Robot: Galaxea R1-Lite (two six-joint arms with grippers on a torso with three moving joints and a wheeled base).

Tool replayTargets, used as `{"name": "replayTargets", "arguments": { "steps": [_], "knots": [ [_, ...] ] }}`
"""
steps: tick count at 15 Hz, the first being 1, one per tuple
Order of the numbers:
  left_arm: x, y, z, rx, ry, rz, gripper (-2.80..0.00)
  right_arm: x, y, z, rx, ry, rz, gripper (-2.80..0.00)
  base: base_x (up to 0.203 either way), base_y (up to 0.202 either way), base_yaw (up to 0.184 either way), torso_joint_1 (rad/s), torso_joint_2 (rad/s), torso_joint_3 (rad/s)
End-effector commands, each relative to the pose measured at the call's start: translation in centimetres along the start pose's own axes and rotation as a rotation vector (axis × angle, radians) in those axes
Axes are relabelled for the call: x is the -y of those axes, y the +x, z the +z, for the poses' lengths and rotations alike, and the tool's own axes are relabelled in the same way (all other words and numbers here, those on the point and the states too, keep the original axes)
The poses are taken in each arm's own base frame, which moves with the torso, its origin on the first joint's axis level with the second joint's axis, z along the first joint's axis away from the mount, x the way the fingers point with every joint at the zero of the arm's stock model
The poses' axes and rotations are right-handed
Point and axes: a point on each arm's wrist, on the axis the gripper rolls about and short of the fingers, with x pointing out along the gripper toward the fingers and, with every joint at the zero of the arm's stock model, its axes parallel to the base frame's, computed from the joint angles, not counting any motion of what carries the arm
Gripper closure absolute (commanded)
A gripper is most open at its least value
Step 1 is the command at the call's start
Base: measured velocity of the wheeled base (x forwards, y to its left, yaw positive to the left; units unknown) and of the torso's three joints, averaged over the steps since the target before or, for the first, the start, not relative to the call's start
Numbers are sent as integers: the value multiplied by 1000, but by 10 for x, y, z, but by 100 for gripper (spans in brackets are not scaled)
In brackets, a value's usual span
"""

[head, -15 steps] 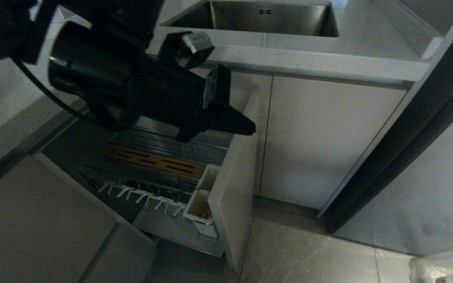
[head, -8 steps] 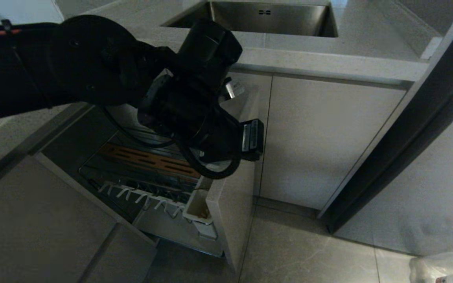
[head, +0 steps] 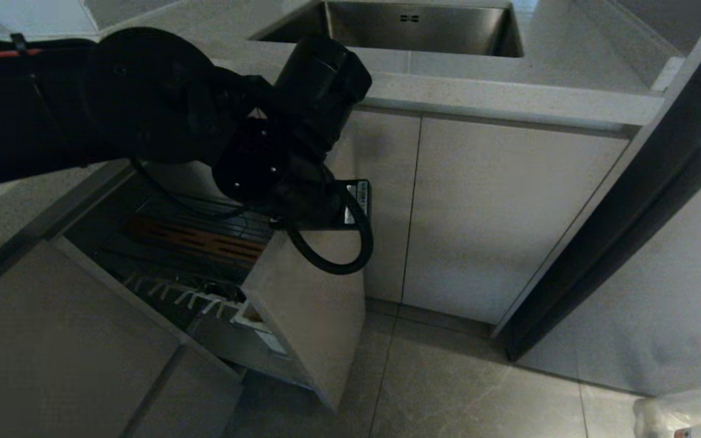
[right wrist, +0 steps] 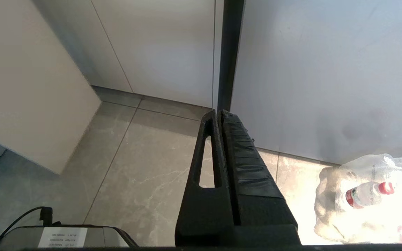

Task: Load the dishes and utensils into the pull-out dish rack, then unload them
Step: Close the cupboard

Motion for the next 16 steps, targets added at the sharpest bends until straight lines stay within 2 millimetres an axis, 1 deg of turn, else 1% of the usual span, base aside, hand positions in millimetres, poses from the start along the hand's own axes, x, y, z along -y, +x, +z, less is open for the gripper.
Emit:
{"name": "replayTargets", "arguments": {
  "steps": [1, 3, 4, 7, 10, 13, 14, 16],
  "knots": [
    [-7, -6, 3, 62, -5, 119, 0, 0, 0, 0, -1, -1, 1, 0, 0, 0, 0, 0, 0, 0],
    [-14, -5, 6, 113, 3, 261, 0, 0, 0, 0, -1, 0, -1, 0, 0, 0, 0, 0, 0, 0],
    [-21, -2, 8, 126, 1, 330, 0, 0, 0, 0, -1, 0, 1, 0, 0, 0, 0, 0, 0, 0],
    [-46, 3, 14, 108, 16, 439, 0, 0, 0, 0, -1, 0, 1, 0, 0, 0, 0, 0, 0, 0],
    [-75, 9, 20, 83, 26, 540, 0, 0, 0, 0, -1, 0, 1, 0, 0, 0, 0, 0, 0, 0],
    [-112, 12, 30, 74, 4, 656, 0, 0, 0, 0, -1, 0, 1, 0, 0, 0, 0, 0, 0, 0],
    [-117, 9, 33, 85, -1, 673, 0, 0, 0, 0, -1, 0, 1, 0, 0, 0, 0, 0, 0, 0],
    [-115, 9, 33, 88, 2, 668, 0, 0, 0, 0, -1, 0, 1, 0, 0, 0, 0, 0, 0, 0]
  ]
}}
